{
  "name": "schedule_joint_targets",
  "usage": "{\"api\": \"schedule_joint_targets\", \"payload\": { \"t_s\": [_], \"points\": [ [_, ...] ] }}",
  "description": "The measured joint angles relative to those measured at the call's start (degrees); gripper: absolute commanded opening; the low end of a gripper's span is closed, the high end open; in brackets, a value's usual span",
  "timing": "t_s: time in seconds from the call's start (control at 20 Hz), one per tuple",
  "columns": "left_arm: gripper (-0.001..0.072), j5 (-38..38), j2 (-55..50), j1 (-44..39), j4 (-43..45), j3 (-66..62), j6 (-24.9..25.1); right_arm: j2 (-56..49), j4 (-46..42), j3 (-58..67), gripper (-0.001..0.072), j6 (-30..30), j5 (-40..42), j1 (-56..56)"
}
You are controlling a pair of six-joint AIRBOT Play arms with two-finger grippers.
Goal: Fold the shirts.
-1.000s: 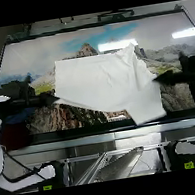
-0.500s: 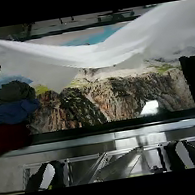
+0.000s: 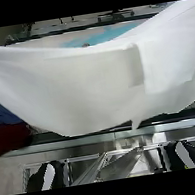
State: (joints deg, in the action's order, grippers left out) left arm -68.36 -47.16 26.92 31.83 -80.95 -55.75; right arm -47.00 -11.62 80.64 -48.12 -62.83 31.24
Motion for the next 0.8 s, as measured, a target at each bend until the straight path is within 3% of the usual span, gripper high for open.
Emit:
{"api": "schedule_joint_targets", "payload": {
  "t_s": [0.4,0.8],
  "points": [
    [0.0024,3.78,-30.45,-10.69,1.66,5.73,2.89,-26.75,-9.99,-8.04,0.0016,1.27,10.91,-11.58],
    [0.0023,1.57,-64.52,-13.44,1.09,-14.73,2.71,-54.64,2.14,-3.08,0.0016,10.71,20.39,-12.61]
  ]
}}
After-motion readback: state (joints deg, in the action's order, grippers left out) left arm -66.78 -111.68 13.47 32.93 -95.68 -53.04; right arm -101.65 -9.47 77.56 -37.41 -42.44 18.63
